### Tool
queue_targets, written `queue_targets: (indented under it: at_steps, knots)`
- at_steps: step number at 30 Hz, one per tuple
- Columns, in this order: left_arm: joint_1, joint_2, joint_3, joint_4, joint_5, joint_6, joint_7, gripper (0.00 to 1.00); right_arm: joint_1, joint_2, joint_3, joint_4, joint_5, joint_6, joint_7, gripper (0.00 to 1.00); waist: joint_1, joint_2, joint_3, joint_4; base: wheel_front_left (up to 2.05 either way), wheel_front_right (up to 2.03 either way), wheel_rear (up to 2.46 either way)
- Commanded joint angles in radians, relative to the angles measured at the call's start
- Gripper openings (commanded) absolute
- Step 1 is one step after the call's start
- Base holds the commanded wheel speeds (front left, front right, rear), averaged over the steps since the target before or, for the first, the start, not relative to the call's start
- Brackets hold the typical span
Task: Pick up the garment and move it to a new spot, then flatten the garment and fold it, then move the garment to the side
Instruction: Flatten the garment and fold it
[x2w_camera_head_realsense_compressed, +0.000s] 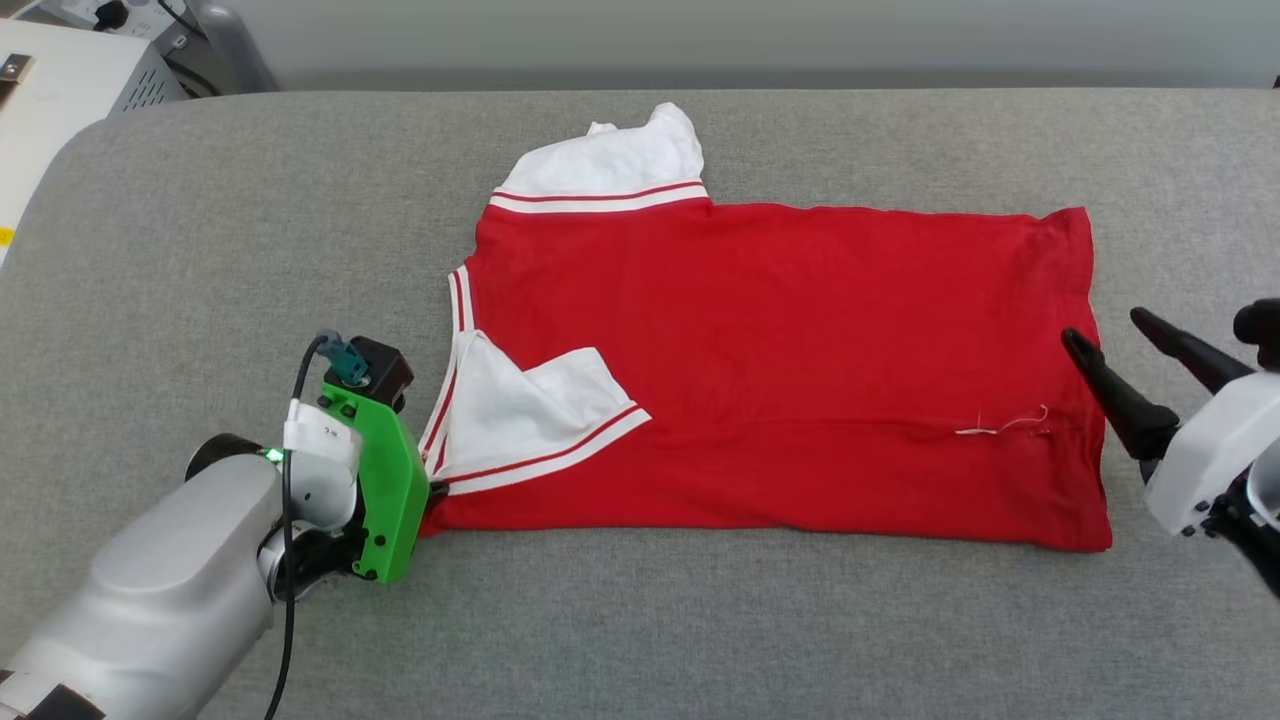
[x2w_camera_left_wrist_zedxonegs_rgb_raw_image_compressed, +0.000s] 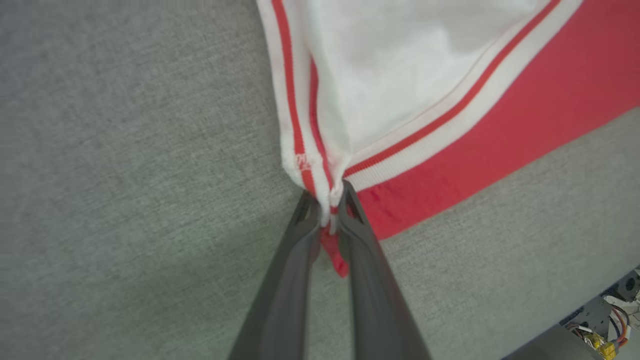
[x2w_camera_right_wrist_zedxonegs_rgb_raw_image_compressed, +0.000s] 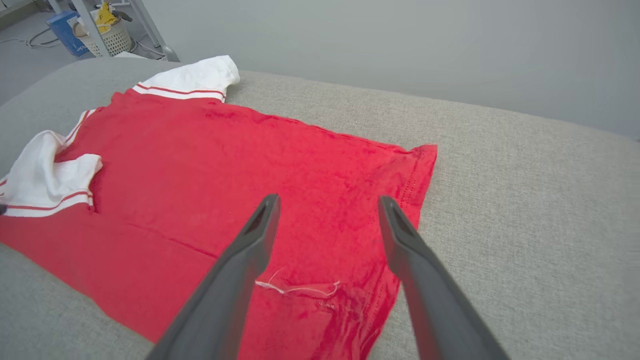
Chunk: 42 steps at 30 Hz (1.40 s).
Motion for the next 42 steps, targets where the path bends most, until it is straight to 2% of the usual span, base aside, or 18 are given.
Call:
queue_targets:
  at_steps: [1,4,7,12,15,23,34,36,37,42]
  knots:
    - [-0.009,0.014,-0.006,-0.011,0.020,-0.001,-0.019,0.00,-0.030,-0.028,0.010,-0.017,-0.002,-0.001,0.036,1.00,0.0000,0.0000,-0.003,0.001,0.00,0.00,0.00]
    - [-0.020,0.031,-0.004,-0.046,0.033,-0.001,-0.050,0.00,-0.059,-0.083,0.024,-0.041,0.011,-0.001,0.135,1.00,0.0000,0.0000,-0.007,0.005,0.00,0.00,0.00]
    - [-0.026,0.044,0.002,-0.086,0.042,0.000,-0.073,0.00,-0.073,-0.137,0.042,-0.054,0.044,-0.001,0.303,1.00,0.0000,0.0000,-0.009,0.011,0.00,0.00,0.00]
    - [-0.031,0.058,0.002,-0.136,0.062,0.018,-0.086,0.00,-0.069,-0.153,0.022,-0.035,0.071,-0.001,0.499,1.00,0.0000,0.0000,-0.002,0.023,0.00,0.00,0.00]
    - [-0.034,0.060,0.002,-0.159,0.066,0.028,-0.086,0.00,-0.054,-0.135,0.010,-0.011,0.080,-0.001,0.563,1.00,0.0000,0.0000,0.008,0.032,0.00,0.00,0.00]
    - [-0.037,0.061,0.001,-0.190,0.075,0.043,-0.095,0.00,0.002,-0.083,0.011,0.070,0.082,-0.001,0.592,1.00,0.0000,0.0000,0.042,0.054,0.00,0.00,0.00]
    - [-0.026,0.059,0.007,-0.198,0.066,0.052,-0.113,0.00,0.040,-0.038,0.094,0.188,0.050,-0.001,0.526,1.00,0.0000,0.0000,0.068,0.064,0.00,0.00,0.00]
    - [-0.019,0.058,0.007,-0.193,0.062,0.052,-0.118,0.00,0.036,-0.036,0.101,0.194,0.061,-0.001,0.502,0.27,0.0000,0.0000,0.062,0.062,0.00,0.00,0.00]
    - [-0.014,0.058,0.006,-0.191,0.060,0.052,-0.120,0.00,0.033,-0.038,0.103,0.194,0.063,-0.001,0.489,0.00,0.0000,0.0000,0.057,0.060,0.00,0.00,0.00]
    - [0.017,0.063,0.005,-0.176,0.041,0.046,-0.132,0.00,0.020,-0.063,0.113,0.182,0.067,-0.001,0.416,0.00,0.0000,0.0000,0.020,0.050,0.00,0.00,0.00]
